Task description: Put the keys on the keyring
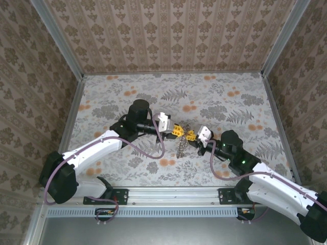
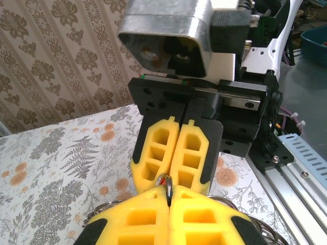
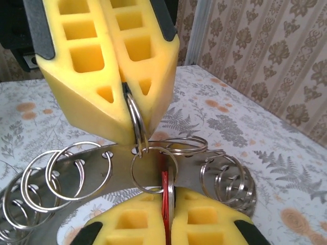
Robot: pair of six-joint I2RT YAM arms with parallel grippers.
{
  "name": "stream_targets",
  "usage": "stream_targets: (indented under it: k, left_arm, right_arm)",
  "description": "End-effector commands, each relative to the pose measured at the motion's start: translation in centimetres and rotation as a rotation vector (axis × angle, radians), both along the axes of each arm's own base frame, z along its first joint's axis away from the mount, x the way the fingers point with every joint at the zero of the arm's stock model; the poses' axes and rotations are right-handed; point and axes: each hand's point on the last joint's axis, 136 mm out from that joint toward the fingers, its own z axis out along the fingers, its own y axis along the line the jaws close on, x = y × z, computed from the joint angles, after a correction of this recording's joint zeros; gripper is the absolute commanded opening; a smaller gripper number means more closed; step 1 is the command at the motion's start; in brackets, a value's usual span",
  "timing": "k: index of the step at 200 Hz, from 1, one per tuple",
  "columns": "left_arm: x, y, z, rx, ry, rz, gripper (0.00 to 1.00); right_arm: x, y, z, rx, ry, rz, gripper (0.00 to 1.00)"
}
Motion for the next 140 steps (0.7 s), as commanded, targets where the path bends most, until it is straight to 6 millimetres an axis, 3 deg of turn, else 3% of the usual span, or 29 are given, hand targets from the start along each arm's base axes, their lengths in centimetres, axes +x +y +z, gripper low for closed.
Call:
stream_targets:
  k: [1, 51, 96, 140]
  left_arm:
    - [-0.1, 0.3, 0.2, 0.000, -0.006, -0.003, 0.00]
    - [0.0, 0.4, -0.6, 0.023, -0.004, 0.006, 0.00]
    - [0.0, 0.3, -0.8, 0.025, 0.004, 0.005, 0.00]
    - [0.2, 0.3, -1.8, 0.057, 0.023, 0.016, 0.00]
  right_arm:
    - [0.0, -0.4, 0.4, -0.038, 0.006, -0.017, 0.00]
    - [-0.2, -0.2, 1.8, -0.139, -0.012, 0.017, 0.00]
    - [-0.1, 0.3, 1.4, -0.260, -0.010, 0.070, 0.00]
    - [-0.1, -0.2, 2.8, -0.362, -0.060, 0.091, 0.00]
